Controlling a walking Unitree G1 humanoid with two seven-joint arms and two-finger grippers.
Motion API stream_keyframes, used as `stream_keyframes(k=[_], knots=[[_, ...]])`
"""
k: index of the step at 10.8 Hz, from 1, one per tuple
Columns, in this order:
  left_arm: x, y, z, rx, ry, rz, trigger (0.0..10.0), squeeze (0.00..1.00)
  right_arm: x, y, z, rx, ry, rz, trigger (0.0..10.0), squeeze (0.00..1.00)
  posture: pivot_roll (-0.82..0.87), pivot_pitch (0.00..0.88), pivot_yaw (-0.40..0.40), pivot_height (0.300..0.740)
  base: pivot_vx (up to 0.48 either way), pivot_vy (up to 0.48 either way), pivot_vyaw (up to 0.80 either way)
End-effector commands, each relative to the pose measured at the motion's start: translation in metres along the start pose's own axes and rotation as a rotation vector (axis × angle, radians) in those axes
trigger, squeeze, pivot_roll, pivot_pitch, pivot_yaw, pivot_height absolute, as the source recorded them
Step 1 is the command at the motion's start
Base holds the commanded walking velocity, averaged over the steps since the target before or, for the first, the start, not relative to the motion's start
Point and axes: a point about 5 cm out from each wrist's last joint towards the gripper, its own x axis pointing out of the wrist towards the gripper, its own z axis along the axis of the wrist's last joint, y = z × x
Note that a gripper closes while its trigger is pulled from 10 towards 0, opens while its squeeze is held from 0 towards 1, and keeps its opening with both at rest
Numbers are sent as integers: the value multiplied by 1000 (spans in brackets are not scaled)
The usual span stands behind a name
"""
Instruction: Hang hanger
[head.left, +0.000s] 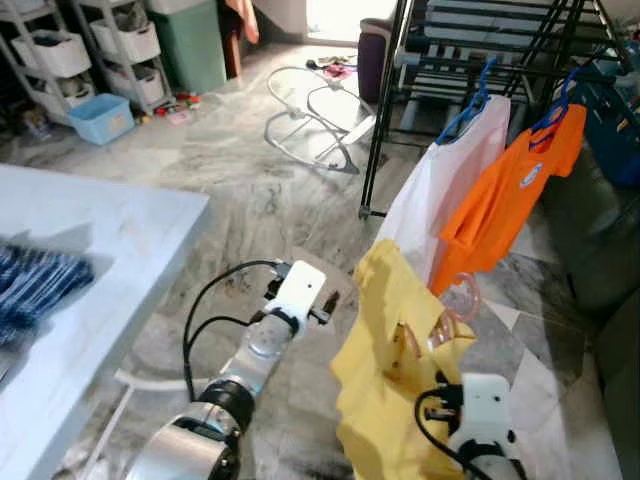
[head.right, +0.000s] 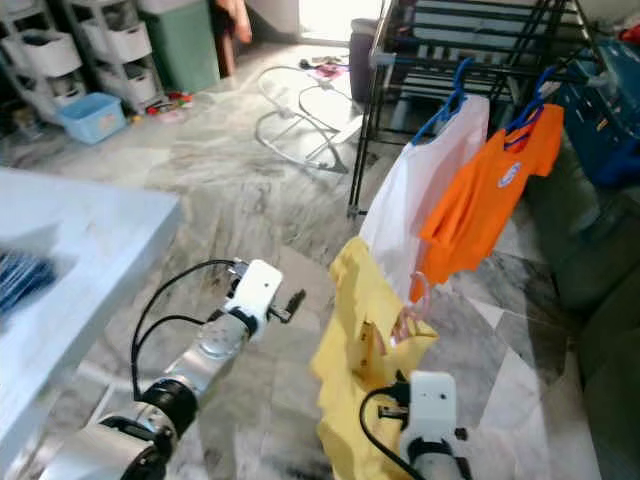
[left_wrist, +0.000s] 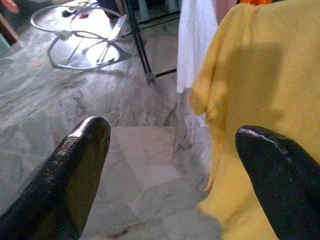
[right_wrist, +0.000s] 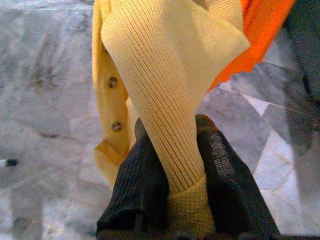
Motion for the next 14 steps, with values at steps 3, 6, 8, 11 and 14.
stream_keyframes(k=[3,6,8,11,14], knots=[[0,-3,-1,-8,8,-4,10000,0,-1,-3,10,-5,-41,5,0,0,-122,0,-10,740,-384,0,0],[0,-4,0,6,-1,-18,10000,0,-3,-11,11,-28,-46,9,0,0,-128,0,-6,740,-245,0,0],[0,-5,0,-14,-4,-40,10000,0,-3,-18,13,-38,-52,3,0,0,-130,0,-5,740,0,0,0],[1,-7,8,-76,-49,-140,10000,0,-3,-18,23,-67,-98,101,0,0,-121,0,-3,740,0,0,0],[-3,-27,28,-114,-208,-448,10000,0,-2,-11,53,-126,-201,284,0,0,-129,0,6,740,0,0,0]])
